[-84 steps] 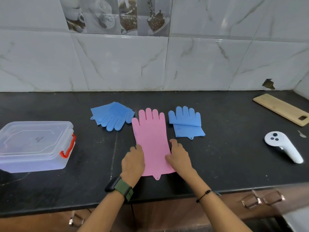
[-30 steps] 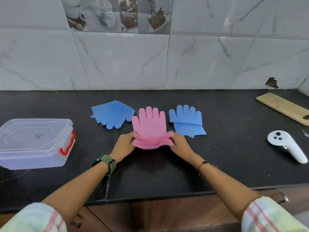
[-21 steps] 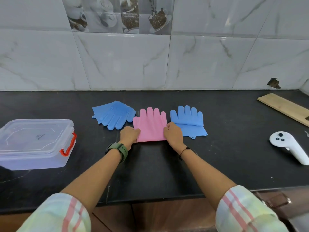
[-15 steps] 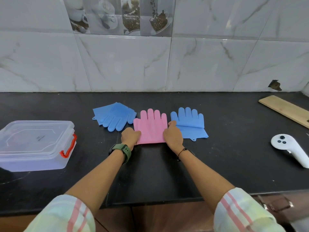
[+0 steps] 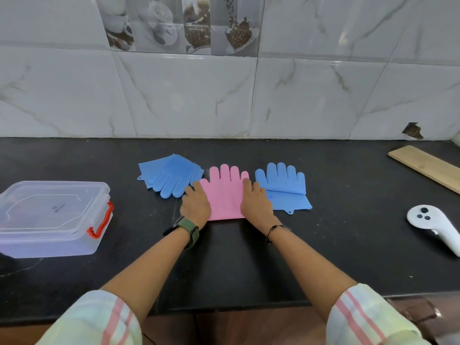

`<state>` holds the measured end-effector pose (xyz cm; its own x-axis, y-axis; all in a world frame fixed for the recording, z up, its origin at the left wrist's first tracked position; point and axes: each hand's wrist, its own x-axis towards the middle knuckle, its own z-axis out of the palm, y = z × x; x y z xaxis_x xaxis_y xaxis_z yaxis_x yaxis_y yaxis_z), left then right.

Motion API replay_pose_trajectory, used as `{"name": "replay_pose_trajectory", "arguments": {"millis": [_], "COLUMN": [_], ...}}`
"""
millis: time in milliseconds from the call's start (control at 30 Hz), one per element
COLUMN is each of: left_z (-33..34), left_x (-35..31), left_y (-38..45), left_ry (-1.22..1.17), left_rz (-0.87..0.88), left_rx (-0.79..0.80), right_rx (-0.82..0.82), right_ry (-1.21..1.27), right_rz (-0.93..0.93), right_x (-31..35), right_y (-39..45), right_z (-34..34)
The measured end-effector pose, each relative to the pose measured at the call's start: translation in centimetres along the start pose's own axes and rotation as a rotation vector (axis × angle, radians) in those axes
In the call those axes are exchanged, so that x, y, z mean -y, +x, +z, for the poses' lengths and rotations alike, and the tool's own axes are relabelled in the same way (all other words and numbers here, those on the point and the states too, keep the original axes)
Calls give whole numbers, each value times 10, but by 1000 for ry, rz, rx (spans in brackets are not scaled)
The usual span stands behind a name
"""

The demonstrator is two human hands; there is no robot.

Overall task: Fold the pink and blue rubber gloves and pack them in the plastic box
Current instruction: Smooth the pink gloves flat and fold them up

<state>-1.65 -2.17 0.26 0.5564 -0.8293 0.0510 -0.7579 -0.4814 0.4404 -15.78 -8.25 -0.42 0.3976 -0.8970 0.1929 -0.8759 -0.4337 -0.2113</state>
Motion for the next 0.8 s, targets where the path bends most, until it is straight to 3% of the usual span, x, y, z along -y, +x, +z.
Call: {"name": "replay_pose_trajectory", "arguments": {"millis": [67,133,200,367,567,800], "left_z": [1,-2,-7,-10,-19,-20], "left_x": [8,21,34,49,48,58], "left_y": [2,8,15,20,29,34], "left_ry": [202,337,408,430,277,319], "left_rz": [289,607,783,776,706,761], "left_rx": [-105,-70,12,218,412,479], "right_rx": [-23,32,102,271,303,307], "right_ry": [-102,-205,-271,-289,-289,-210], "right_rz": [-190,-394,-558,-671,-765,-734], "right_x": [-10,-21,-32,-51,-55,-61], "right_y": [4,10,15,22,35,35], "right_z": [-1,-5,-7,-13,-13,-5]}}
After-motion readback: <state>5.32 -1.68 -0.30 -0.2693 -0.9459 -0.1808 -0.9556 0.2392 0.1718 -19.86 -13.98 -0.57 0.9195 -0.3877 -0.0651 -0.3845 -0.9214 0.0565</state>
